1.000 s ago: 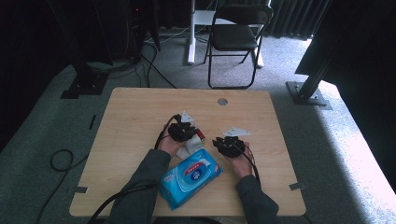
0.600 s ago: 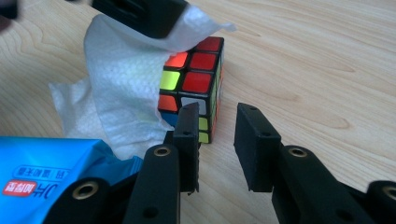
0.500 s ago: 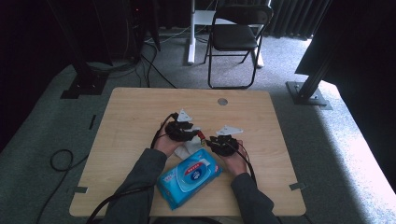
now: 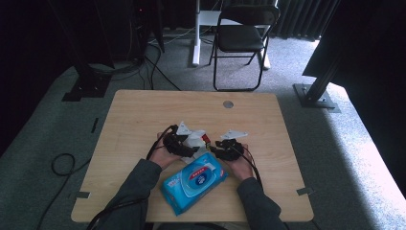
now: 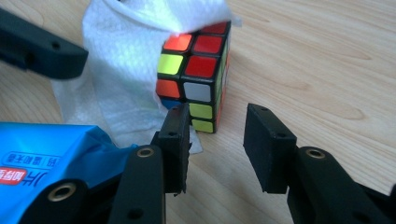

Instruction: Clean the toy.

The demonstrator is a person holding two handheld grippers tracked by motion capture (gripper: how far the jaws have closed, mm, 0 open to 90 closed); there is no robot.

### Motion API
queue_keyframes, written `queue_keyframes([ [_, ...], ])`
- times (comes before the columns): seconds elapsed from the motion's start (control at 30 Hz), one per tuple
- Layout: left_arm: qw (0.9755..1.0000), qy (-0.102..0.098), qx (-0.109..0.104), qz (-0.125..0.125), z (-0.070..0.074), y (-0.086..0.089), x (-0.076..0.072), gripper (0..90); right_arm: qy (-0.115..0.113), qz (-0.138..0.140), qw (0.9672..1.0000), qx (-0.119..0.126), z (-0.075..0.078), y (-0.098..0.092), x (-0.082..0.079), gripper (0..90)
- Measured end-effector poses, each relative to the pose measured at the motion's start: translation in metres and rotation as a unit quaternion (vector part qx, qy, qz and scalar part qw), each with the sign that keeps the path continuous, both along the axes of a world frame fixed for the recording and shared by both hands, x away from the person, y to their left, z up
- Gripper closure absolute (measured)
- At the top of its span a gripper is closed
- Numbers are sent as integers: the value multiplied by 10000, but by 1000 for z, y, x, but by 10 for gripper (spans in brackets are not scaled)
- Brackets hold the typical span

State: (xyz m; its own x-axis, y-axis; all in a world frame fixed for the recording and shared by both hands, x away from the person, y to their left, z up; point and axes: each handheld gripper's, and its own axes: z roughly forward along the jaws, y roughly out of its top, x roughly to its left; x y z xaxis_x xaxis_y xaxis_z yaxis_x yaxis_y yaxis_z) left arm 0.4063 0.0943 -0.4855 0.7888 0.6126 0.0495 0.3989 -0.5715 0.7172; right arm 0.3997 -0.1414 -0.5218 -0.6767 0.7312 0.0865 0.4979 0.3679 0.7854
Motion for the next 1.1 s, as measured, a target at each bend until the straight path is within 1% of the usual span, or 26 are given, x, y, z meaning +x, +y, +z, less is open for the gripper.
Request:
queue_keyframes([
  [0.1,9999,159,-42,35,-4,1,2,203,28,12,10000,-22,-2,2,0,607],
  [0.17,9997,231,-23,115,-7,2,4,190,40,8,10000,-33,-3,3,0,608],
  [0.23,9994,290,-48,164,-9,3,5,178,39,19,10000,-30,-3,3,0,609],
  [0.33,9990,360,-59,254,-11,5,6,179,56,24,10000,-33,-4,4,1,610],
  [0.4,9990,370,14,268,-12,4,7,181,79,20,10000,3,-5,4,2,612],
  [0.5,9989,379,22,278,-14,3,6,188,116,2,9999,63,-6,3,4,614],
  [0.53,9988,378,69,310,-15,3,6,188,134,-9,9999,90,-7,3,4,614],
  [0.6,9984,347,163,414,-16,2,5,276,151,-18,9998,109,-8,3,5,614],
  [0.63,9983,368,165,425,-15,3,5,368,157,-25,9998,100,-8,3,5,614],
  [0.67,9982,387,201,423,-15,2,5,419,156,-23,9998,83,-8,3,5,615],
  [0.77,9975,429,397,393,-14,0,5,536,162,-25,9998,74,-9,2,6,616],
  [0.83,9971,491,444,379,-14,0,6,624,173,-27,9998,81,-9,2,6,616],
  [0.87,9968,504,454,430,-14,0,6,658,174,-28,9998,85,-10,2,6,616],
  [0.97,9962,584,396,518,-14,3,8,764,172,0,9998,75,-10,3,6,615],
  [1.07,9959,611,336,577,-11,4,9,830,164,23,9999,32,-11,4,6,614],
  [1.1,9961,575,301,591,-9,5,9,841,175,25,9998,36,-11,4,6,611],
])
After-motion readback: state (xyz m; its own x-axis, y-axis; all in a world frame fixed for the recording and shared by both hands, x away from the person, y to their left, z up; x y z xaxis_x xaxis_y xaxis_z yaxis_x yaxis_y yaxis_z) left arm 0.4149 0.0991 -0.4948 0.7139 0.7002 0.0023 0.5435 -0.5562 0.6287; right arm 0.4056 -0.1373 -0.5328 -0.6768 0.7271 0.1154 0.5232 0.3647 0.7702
